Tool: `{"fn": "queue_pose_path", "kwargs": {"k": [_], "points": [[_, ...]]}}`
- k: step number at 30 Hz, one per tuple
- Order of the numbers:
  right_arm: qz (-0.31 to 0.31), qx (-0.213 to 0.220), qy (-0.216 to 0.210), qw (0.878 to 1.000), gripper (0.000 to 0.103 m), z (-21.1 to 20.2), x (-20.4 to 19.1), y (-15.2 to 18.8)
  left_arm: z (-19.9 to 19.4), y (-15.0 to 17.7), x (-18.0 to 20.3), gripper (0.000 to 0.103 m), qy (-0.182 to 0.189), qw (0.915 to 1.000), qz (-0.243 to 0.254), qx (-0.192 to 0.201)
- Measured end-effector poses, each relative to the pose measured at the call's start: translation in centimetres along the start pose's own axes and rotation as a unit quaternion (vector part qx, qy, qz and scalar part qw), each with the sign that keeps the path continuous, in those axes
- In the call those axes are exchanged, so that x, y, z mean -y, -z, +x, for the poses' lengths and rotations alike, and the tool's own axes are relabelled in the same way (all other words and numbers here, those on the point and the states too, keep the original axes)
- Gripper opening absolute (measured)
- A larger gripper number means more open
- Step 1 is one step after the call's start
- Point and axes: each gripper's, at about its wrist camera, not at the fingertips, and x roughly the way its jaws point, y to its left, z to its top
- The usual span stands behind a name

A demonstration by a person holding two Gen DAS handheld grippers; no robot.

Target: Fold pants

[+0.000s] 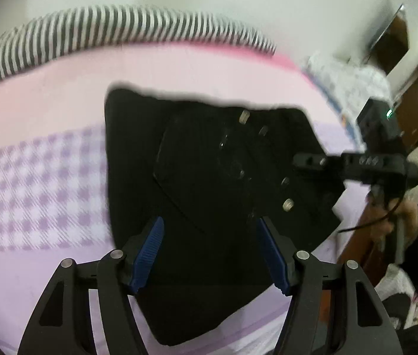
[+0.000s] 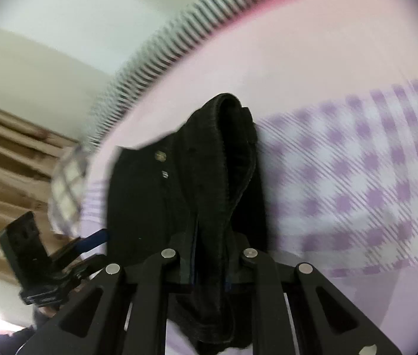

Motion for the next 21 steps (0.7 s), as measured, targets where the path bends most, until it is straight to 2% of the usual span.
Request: {"fn": "queue_pose_path", "kwargs": {"k": [1, 2, 5, 10, 11, 13, 14, 17, 21], "points": [[0.009, -0.003, -0.005, 1.0, 0.018, 0.0, 0.2, 0.0, 0.7, 0.3, 0.2, 0.065, -0.015, 0.9998, 0.013, -0.01], [0.015, -0.003, 0.006, 1.0, 0.027, -0.3, 0.0, 0.1, 1.3, 0.8, 0.5, 0.065, -0.032, 0.9988, 0.032, -0.02], [0.002, 0.014, 0.023, 1.0, 0.03, -1.8, -1.0, 0.6, 1.3, 1.6, 1.5, 0.066, -0.056, 0.9958, 0.071, -0.013], [0.012, 0.017, 0.02, 1.0, 0.03, -3.7, -0.9, 3.0, 0.9, 1.6, 0.9, 0.067, -0.037, 0.9977, 0.056, -0.009], [0.014, 0.019, 0.014, 1.0, 0.029, -4.1, -0.9, 3.3, 0.8, 1.7, 0.8, 0.067, -0.033, 0.9981, 0.052, -0.009], [0.009, 0.028, 0.015, 0.999, 0.014, -4.4, -1.7, 4.1, 0.5, 1.9, 0.5, 0.067, -0.029, 0.9983, 0.049, -0.01], [0.004, 0.032, 0.022, 0.999, 0.011, -4.5, -2.1, 4.4, 0.2, 2.2, 0.3, 0.067, -0.028, 0.9983, 0.051, -0.011], [-0.007, 0.045, 0.013, 0.999, 0.01, -5.5, -3.3, 5.0, 0.2, 3.1, 0.4, 0.067, -0.026, 0.9981, 0.053, -0.013], [-0.018, 0.047, 0.025, 0.998, 0.01, -5.6, -4.8, 6.3, 0.0, 3.7, -0.4, 0.067, -0.023, 0.9985, 0.046, -0.019]]}}
